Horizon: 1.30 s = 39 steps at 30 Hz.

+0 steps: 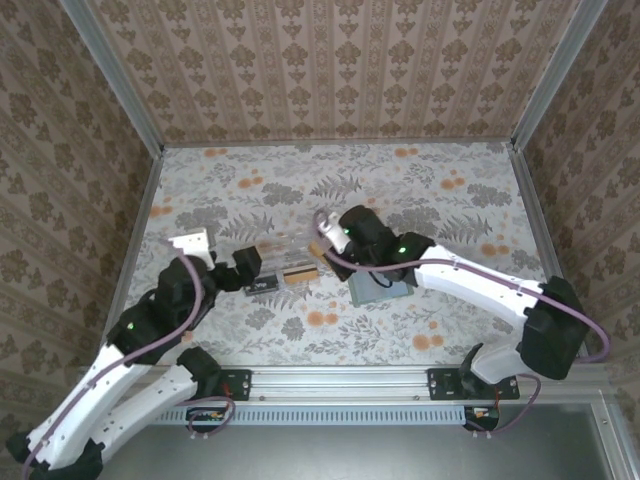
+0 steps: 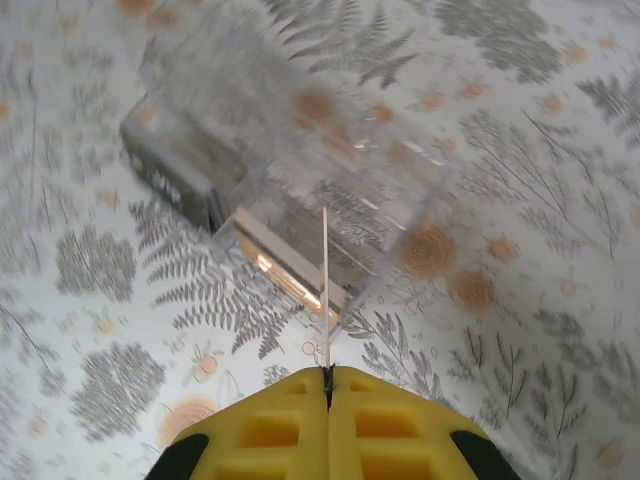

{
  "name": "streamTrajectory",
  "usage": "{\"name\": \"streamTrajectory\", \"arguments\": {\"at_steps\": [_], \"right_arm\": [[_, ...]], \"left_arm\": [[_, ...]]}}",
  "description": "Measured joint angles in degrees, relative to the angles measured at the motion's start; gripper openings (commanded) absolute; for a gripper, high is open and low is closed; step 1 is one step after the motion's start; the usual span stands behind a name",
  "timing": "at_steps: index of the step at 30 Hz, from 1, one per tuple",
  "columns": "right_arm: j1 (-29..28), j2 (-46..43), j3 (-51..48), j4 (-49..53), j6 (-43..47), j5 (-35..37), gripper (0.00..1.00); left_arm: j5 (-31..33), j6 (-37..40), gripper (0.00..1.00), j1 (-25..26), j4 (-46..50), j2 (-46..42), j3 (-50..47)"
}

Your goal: Take the credit cards out of the card holder

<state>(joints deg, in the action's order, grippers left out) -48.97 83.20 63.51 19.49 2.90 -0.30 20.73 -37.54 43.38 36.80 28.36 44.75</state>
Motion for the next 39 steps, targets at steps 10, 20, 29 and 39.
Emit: {"name": "streamTrajectory", "arguments": {"at_steps": [10, 20, 29, 39], "right_arm": [[-7.6, 6.7, 1.9, -1.9, 28.4, 3.8, 0.00], [-8.1, 14.2, 5.4, -3.4, 44.8, 4.6, 0.00], [-8.1, 18.0, 7.1, -3.6, 48.8, 5.1, 0.00], [-6.1, 20.1, 7.5, -3.8, 48.8, 5.0, 0.00]], "left_arm": [[2.3, 0.0, 1.00, 0.0, 4.6, -4.0, -1.4], [2.3, 0.0, 1.00, 0.0, 6.3, -5.6, -1.6], [2.6, 0.0, 1.00, 0.0, 7.4, -5.8, -1.6], [2.7, 0.0, 1.00, 0.0, 7.4, -5.8, -1.6]]}}
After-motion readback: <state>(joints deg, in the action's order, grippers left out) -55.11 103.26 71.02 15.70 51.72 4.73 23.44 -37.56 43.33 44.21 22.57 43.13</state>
